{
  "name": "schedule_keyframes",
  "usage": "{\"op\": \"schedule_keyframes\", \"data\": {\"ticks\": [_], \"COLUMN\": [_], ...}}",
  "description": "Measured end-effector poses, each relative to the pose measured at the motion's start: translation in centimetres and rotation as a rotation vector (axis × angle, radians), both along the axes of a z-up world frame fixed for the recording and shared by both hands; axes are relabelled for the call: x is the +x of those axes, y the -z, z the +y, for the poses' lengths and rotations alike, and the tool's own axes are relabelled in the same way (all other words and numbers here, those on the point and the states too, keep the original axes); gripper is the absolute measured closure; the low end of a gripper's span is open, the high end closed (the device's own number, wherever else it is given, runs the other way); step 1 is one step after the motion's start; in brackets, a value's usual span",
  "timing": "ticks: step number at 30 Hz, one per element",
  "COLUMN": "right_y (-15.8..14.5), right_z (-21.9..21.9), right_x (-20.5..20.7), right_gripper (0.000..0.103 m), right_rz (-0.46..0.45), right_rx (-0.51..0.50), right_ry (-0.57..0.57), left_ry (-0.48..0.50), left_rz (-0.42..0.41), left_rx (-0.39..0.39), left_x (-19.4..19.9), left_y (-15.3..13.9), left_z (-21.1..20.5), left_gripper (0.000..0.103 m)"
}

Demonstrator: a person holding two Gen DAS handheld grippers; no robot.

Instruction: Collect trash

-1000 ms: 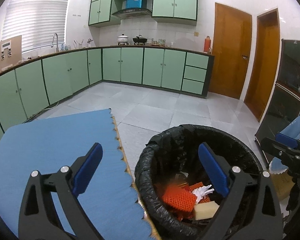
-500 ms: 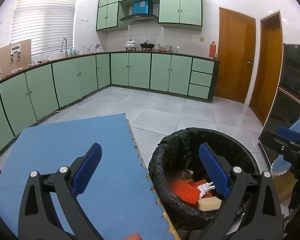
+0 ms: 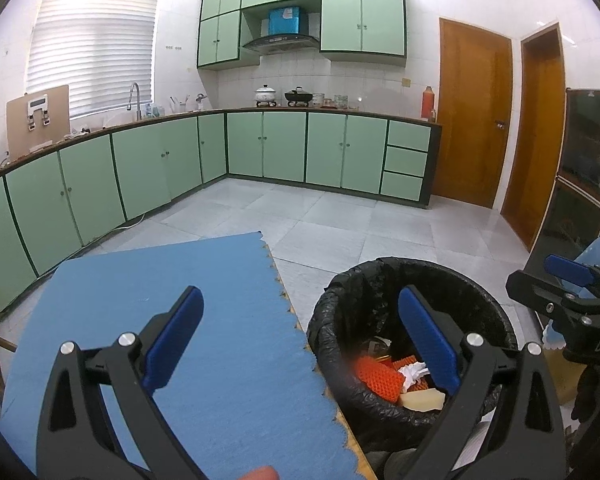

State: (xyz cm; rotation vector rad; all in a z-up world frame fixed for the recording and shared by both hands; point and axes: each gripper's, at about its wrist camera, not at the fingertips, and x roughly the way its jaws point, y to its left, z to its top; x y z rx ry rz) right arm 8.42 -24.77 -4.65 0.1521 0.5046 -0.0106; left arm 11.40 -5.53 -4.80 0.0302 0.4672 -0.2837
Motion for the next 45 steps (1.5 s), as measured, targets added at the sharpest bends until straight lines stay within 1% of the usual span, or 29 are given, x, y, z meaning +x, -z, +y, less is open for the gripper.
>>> {"op": "schedule_keyframes", "data": {"ticks": [18, 45], "right_y": [-0.05, -0.28], "right_z": [0.33, 0.68], "right_x": [0.14, 0.57], "right_gripper": [0.006, 0.006], "right_rz": [-0.003, -0.003], "right_rx": [0.000, 0.001], "right_ry": [-0.003, -0.010], "left_ry": [-0.012, -0.016], "left_rz": [-0.015, -0.014], "left_rx": [-0.001, 0.000], "left_x": [-0.62, -0.60], "left_y": [-0.37, -0.59], "left_z": [0.48, 0.59], "left_gripper": [0.008, 0.008]}}
